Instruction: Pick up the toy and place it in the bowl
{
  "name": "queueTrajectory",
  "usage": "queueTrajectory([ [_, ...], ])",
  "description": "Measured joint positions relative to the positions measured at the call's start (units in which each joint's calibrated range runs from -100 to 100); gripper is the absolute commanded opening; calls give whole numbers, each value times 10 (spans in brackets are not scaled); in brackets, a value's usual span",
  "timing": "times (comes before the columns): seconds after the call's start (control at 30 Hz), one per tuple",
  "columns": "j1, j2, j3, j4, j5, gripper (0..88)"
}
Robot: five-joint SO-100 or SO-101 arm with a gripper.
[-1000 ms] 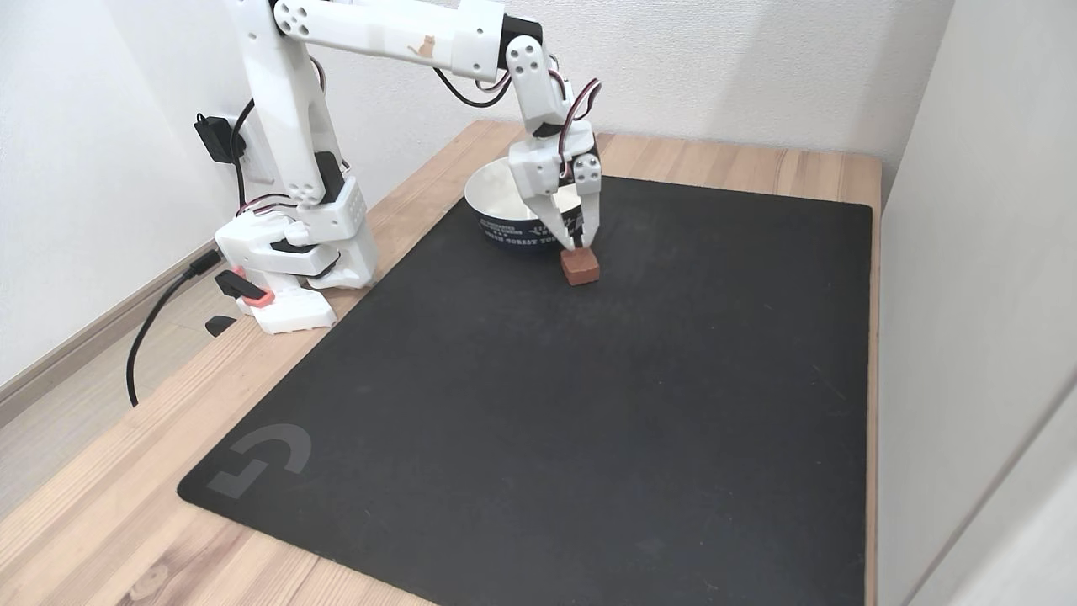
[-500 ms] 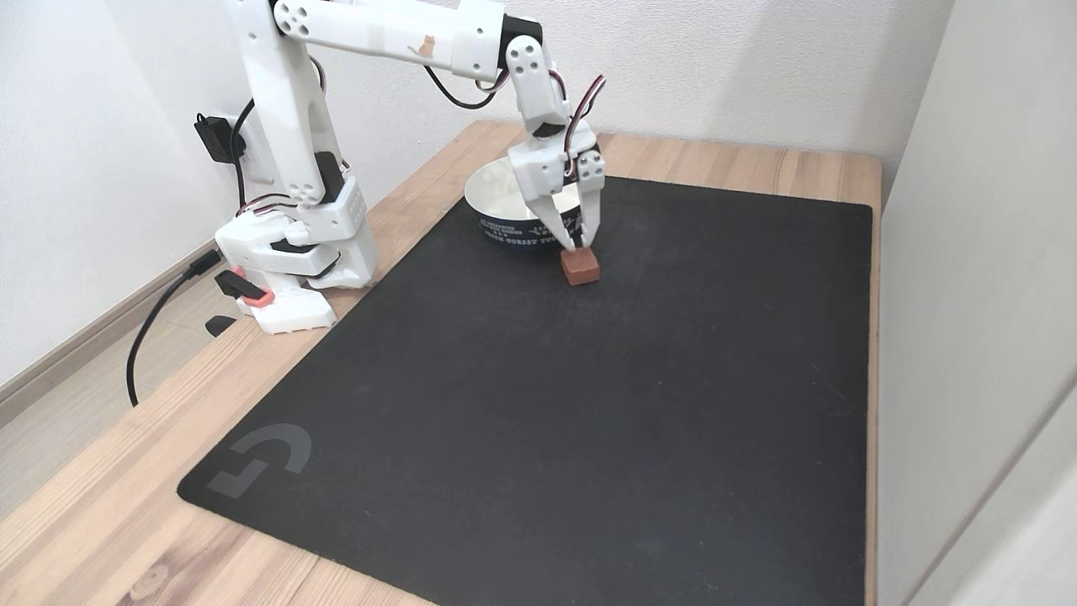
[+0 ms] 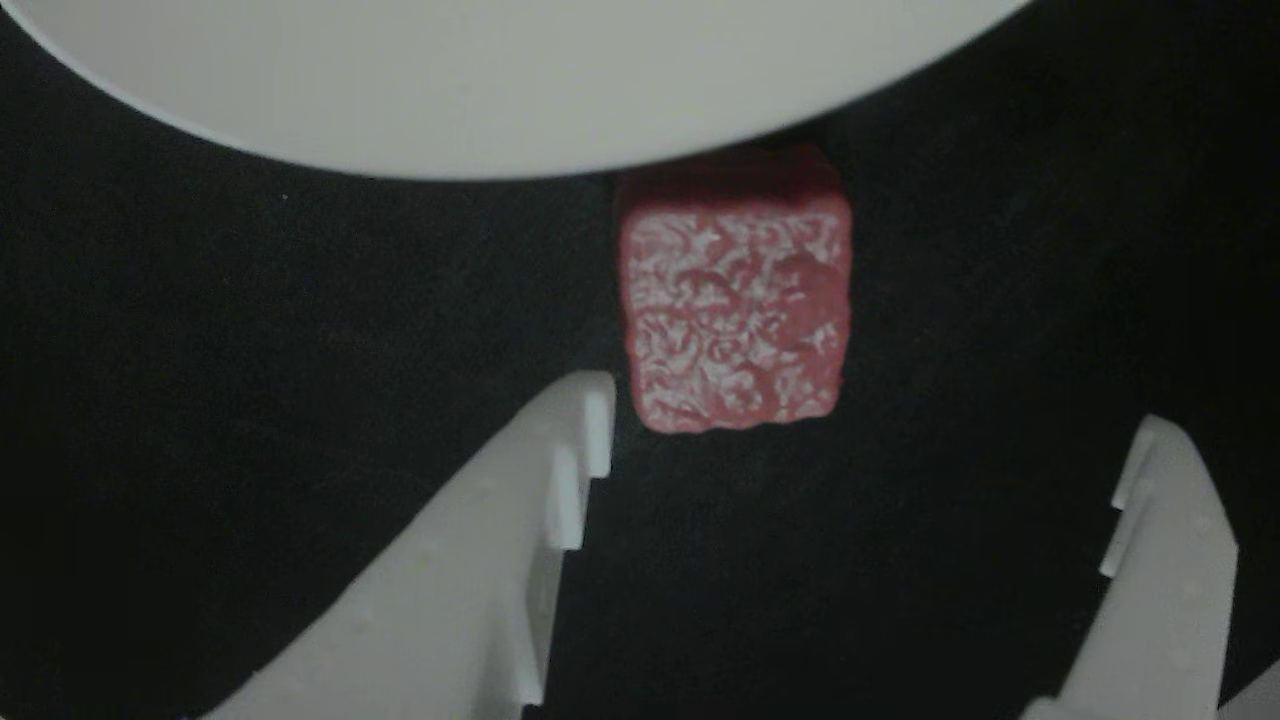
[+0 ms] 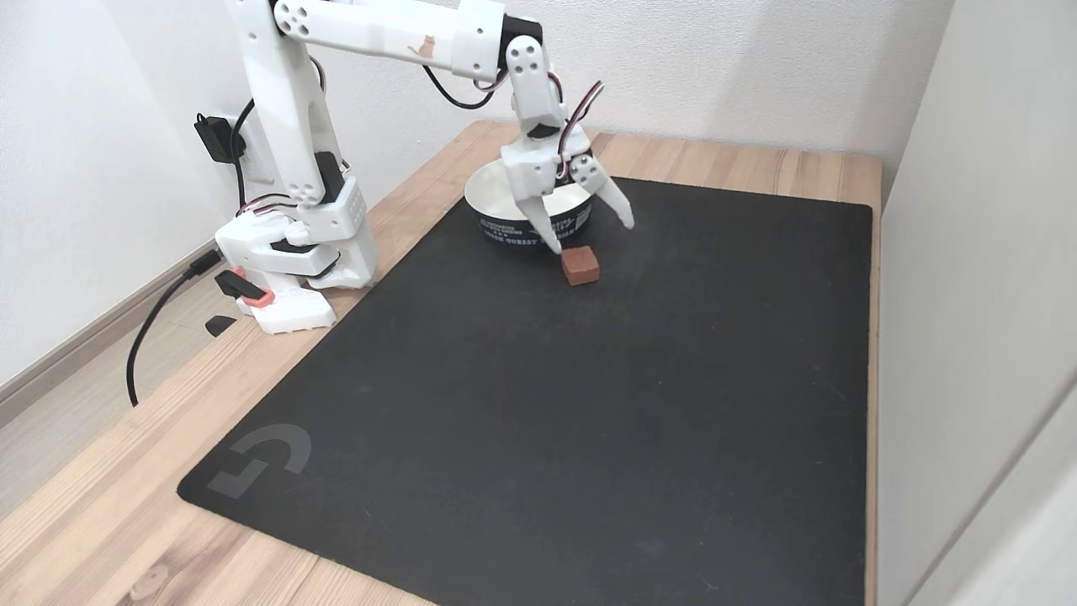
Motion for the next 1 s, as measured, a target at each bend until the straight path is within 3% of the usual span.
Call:
queueTrajectory([
  [1.0, 12, 40, -2, 33, 0, 346],
])
